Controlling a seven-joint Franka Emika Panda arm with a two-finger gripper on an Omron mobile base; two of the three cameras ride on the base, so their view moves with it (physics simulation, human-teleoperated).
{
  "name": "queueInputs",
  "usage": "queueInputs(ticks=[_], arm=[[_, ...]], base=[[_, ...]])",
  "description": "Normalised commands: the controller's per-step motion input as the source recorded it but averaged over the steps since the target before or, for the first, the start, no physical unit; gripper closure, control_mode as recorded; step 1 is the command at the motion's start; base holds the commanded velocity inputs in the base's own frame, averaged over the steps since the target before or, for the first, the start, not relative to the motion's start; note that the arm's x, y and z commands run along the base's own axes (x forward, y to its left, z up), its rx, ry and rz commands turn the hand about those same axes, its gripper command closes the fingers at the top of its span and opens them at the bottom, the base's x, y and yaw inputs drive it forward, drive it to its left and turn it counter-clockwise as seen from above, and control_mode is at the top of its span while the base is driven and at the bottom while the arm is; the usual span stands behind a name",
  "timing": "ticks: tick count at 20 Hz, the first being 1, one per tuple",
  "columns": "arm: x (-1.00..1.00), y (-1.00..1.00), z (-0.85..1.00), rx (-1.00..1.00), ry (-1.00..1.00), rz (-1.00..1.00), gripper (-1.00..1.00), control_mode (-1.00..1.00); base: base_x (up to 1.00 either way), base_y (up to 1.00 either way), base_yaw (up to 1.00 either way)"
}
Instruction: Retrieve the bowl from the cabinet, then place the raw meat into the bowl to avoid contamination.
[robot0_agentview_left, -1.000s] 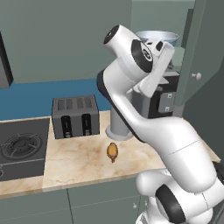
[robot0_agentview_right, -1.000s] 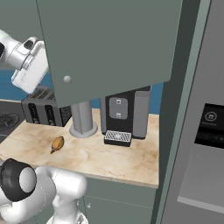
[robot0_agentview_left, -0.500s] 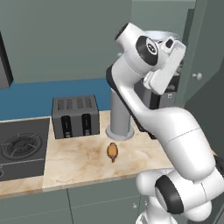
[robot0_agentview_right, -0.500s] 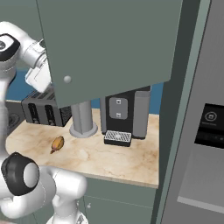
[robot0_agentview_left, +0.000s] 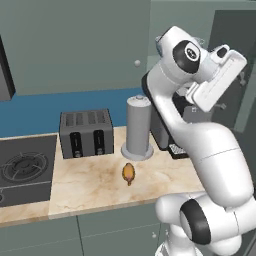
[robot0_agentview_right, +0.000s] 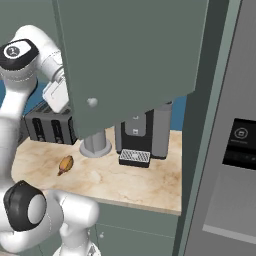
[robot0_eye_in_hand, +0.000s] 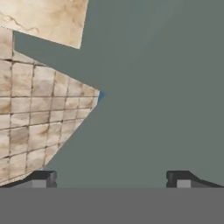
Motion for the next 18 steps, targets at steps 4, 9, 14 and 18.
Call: queueInputs(ticks=[4, 9, 14, 18], arm=[[-0.54, -0.79, 0.0, 0.0, 0.0, -0.17, -1.0, -1.0], [-0.17, -0.34, 0.0, 0.0, 0.0, -0.08, -1.0, -1.0], [0.0, -0.09, 0.0, 0.0, 0.0, 0.0, -1.0, -1.0], [0.0, -0.64, -0.1, -0.01, 0.0, 0.0, -1.0, -1.0]], base=[[0.0, 0.0, 0.0], [0.0, 0.0, 0.0], [0.0, 0.0, 0.0], [0.0, 0.0, 0.0]])
